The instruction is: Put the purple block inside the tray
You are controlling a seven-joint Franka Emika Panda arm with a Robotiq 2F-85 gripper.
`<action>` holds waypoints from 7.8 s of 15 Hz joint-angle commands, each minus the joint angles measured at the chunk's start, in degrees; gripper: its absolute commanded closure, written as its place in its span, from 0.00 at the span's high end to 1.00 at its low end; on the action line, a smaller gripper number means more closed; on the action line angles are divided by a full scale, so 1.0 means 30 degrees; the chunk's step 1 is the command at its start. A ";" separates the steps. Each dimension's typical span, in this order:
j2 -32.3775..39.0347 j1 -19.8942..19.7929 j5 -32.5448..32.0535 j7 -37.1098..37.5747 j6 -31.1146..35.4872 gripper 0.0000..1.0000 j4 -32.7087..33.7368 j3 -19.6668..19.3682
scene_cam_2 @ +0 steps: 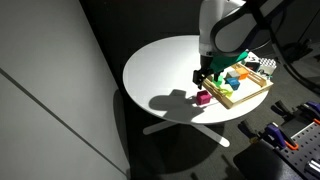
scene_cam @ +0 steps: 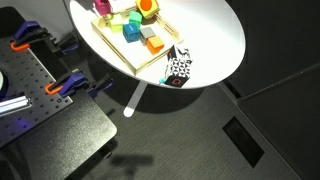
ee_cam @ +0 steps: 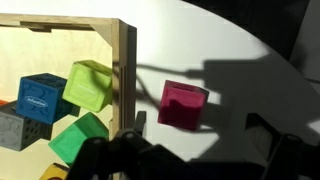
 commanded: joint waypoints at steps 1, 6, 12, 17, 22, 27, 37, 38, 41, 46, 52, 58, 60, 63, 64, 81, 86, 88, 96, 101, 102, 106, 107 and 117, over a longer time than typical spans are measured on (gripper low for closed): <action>0.1434 0.0632 -0.0307 0.0964 0.0810 1.00 0.1074 -0.0580; 0.2898 0.1491 -0.0379 0.1365 0.2242 1.00 0.1801 -0.1430; 0.3657 0.2284 -0.0398 0.1613 0.2033 1.00 0.2190 -0.2398; 0.3914 0.2534 -0.0319 0.1615 0.1952 1.00 0.2127 -0.2641; 0.4229 0.2548 -0.0278 0.1559 0.1914 1.00 0.2206 -0.2706; 0.4529 0.2611 -0.0271 0.1645 0.1851 1.00 0.2292 -0.2838; 0.5030 0.2532 0.0045 0.1463 0.1664 0.49 0.2717 -0.2701; 0.4922 0.2528 0.0057 0.1441 0.1635 0.40 0.2715 -0.2681; 0.4298 0.2421 0.0128 0.1240 0.1325 0.32 0.2535 -0.2558; 0.3094 0.1992 0.0402 0.0794 0.0477 0.31 0.2289 -0.2163; 0.1414 0.1599 0.0121 0.0788 -0.1381 0.31 0.2035 -0.2031; 0.0314 0.0548 0.0086 0.0666 -0.2373 0.31 0.1640 -0.2203; 0.0142 0.0030 0.0111 0.0567 -0.2656 0.31 0.1519 -0.2305; -0.0075 -0.0756 0.0158 0.0254 -0.2805 0.31 0.1192 -0.2430; -0.0139 -0.1008 0.0087 0.0115 -0.2800 0.31 0.1057 -0.2514; -0.0493 -0.2933 -0.0931 -0.1131 -0.2077 1.00 -0.0484 -0.3664; -0.0966 -0.2989 -0.0551 -0.1611 -0.1614 1.00 -0.0671 -0.3431; -0.1184 -0.3043 -0.0282 -0.1974 -0.1221 1.00 -0.0704 -0.3252; -0.2616 -0.3019 0.1272 -0.3318 -0.1204 1.00 -0.0822 -0.2175; -0.4163 -0.2852 0.1478 -0.3529 -0.1818 1.00 -0.1396 -0.1632; -0.4516 -0.2834 0.1489 -0.3525 -0.2198 1.00 -0.1549 -0.1517; -0.5946 -0.2812 0.1348 -0.3403 -0.3617 1.00 -0.2234 -0.1159; -0.6370 -0.2813 0.1425 -0.3598 -0.4163 1.00 -0.2417 -0.1055; -1.0453 -0.2620 0.2303 -0.3940 -0.5327 1.00 -0.4800 -0.0189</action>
